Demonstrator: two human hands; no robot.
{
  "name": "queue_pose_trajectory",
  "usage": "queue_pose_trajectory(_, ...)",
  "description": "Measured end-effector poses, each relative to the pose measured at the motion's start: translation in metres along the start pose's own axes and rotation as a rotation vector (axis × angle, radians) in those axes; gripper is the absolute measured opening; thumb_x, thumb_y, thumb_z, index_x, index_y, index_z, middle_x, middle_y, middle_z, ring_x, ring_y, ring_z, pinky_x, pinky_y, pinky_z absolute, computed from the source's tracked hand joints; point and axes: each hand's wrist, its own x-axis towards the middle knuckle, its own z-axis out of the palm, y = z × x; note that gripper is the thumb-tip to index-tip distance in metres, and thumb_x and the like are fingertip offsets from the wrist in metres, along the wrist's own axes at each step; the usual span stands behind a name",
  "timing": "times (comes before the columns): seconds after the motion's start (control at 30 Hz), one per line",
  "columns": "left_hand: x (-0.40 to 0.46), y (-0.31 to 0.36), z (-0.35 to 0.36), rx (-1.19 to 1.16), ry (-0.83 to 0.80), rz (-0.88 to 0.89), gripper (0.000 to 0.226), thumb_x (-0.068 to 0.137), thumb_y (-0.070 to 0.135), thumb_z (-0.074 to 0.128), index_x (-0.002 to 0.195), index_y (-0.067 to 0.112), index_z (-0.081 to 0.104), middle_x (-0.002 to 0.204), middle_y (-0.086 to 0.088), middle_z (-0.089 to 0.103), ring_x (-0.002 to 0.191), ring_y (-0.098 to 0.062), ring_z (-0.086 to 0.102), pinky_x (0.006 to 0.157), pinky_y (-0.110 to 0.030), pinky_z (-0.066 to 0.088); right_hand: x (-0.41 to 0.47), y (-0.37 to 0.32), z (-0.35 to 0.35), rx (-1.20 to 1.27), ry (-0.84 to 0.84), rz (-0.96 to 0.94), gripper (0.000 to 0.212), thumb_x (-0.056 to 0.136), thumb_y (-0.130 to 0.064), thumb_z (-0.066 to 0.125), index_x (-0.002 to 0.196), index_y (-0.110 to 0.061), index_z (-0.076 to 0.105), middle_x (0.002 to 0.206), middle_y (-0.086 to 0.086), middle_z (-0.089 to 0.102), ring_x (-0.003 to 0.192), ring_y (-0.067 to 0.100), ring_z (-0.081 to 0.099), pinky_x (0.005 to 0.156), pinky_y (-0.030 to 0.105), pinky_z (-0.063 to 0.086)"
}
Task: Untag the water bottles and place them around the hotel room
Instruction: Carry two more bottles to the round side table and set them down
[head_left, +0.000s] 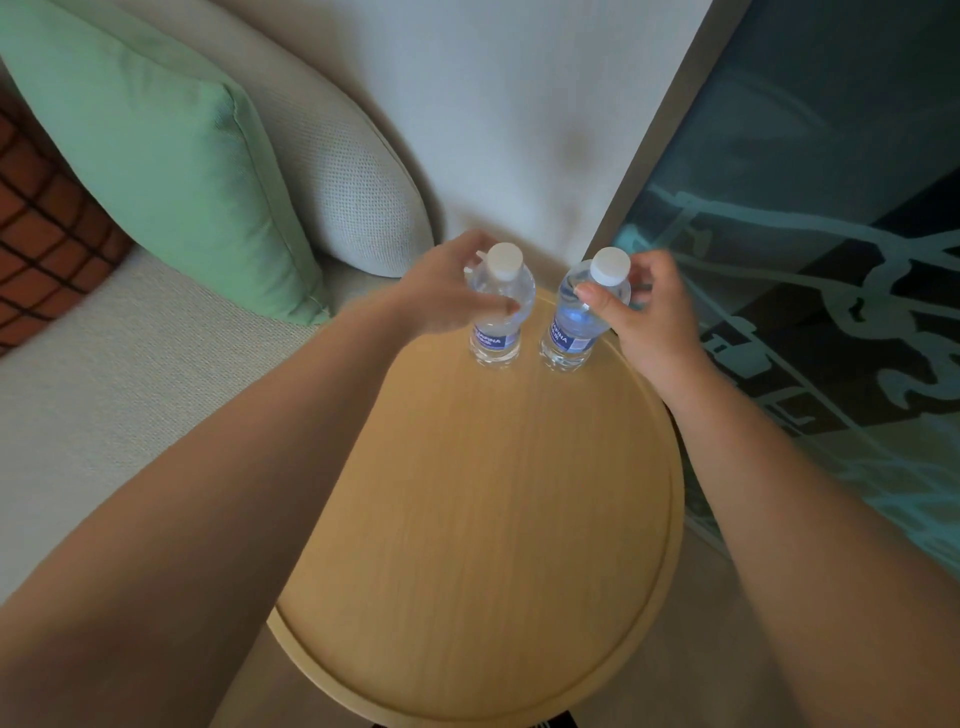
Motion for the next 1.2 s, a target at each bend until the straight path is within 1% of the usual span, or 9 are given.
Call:
queue_pose_trajectory(0.1,0.004,0.006,0.014,-0.05,0.071,-0.018,0.046,0.069,0.03,0.08,0.102,0.021,0.051,0.111,-0.003,0.06,0.097,-0.027,0.062,0.08,-0.047,0.055,-0.001,-0.002,-0.001,-0.006,-0.016,-0.009,0.039,0.076,-0.042,0.075,0.101,-0.025,0.05,0.1,-0.016,0.059,0.099,0.014,0.059,0.085,0.038,0.049)
queue_pose_trajectory(0.27,0.012,0.014,0.021,-0.079,0.132,-0.027,0.048,0.069,0.033,0.079,0.099,0.02,0.045,0.107,-0.008,0.059,0.093,-0.029,0.063,0.074,-0.05,0.057,0.0,-0.01,-0.006,-0.007,-0.101,-0.014,0.036,0.082,-0.034,0.072,0.11,-0.018,0.055,0.109,-0.009,0.061,0.105,0.015,0.059,0.093,0.045,0.05)
queue_pose_trajectory(0.4,0.015,0.014,0.021,-0.146,0.115,-0.025,0.052,0.069,0.032,0.082,0.103,0.021,0.045,0.113,-0.009,0.056,0.099,-0.031,0.061,0.079,-0.052,0.055,0.002,-0.014,-0.008,0.041,-0.177,0.004,0.03,0.086,-0.028,0.069,0.11,-0.018,0.055,0.115,-0.002,0.064,0.11,0.02,0.061,0.094,0.051,0.049)
queue_pose_trajectory(0.6,0.021,0.014,0.022,-0.18,0.153,-0.032,0.054,0.067,0.033,0.083,0.105,0.021,0.046,0.114,-0.008,0.054,0.101,-0.03,0.06,0.079,-0.051,0.056,0.005,-0.011,-0.003,0.089,-0.179,0.017,0.039,0.09,-0.024,0.064,0.126,-0.016,0.052,0.123,-0.006,0.061,0.113,0.009,0.058,0.1,0.039,0.048)
queue_pose_trajectory(0.8,0.025,0.011,0.025,-0.185,0.206,-0.045,0.057,0.065,0.035,0.084,0.105,0.02,0.047,0.11,-0.007,0.057,0.098,-0.026,0.062,0.079,-0.049,0.056,0.016,-0.009,0.003,0.098,-0.154,0.03,0.032,0.091,-0.024,0.062,0.121,-0.021,0.052,0.122,-0.005,0.062,0.112,0.013,0.059,0.099,0.041,0.048)
queue_pose_trajectory(0.9,0.025,0.009,0.028,-0.154,0.255,-0.038,0.055,0.066,0.038,0.083,0.105,0.021,0.047,0.108,-0.004,0.059,0.096,-0.023,0.062,0.081,-0.048,0.055,0.019,-0.008,0.005,0.09,-0.123,0.014,0.032,0.092,-0.024,0.059,0.124,-0.024,0.053,0.121,-0.008,0.06,0.11,0.014,0.059,0.095,0.037,0.049)
queue_pose_trajectory(0.97,0.023,0.007,0.031,-0.109,0.304,-0.01,0.055,0.069,0.041,0.081,0.108,0.021,0.049,0.11,-0.003,0.06,0.097,-0.021,0.061,0.084,-0.044,0.053,0.02,-0.008,0.008,0.097,-0.121,0.006,0.035,0.094,-0.022,0.057,0.128,-0.024,0.052,0.124,-0.007,0.059,0.115,0.014,0.056,0.097,0.037,0.047)
queue_pose_trajectory(1.07,0.015,0.005,0.038,-0.047,0.36,0.027,0.061,0.075,0.044,0.076,0.123,0.018,0.048,0.12,-0.003,0.06,0.106,-0.021,0.059,0.089,-0.037,0.048,0.019,-0.011,0.009,0.114,-0.146,0.021,0.039,0.096,-0.019,0.052,0.135,-0.02,0.049,0.135,-0.001,0.056,0.124,0.017,0.052,0.106,0.043,0.042)
queue_pose_trajectory(1.2,0.001,0.004,0.042,-0.087,0.291,-0.045,0.084,0.083,0.052,0.064,0.147,0.014,0.026,0.143,-0.008,0.045,0.129,-0.022,0.045,0.098,-0.03,0.037,0.011,-0.019,0.007,0.03,-0.158,0.063,0.05,0.096,-0.03,0.053,0.144,-0.028,0.039,0.146,-0.006,0.046,0.134,0.014,0.042,0.11,0.039,0.036)
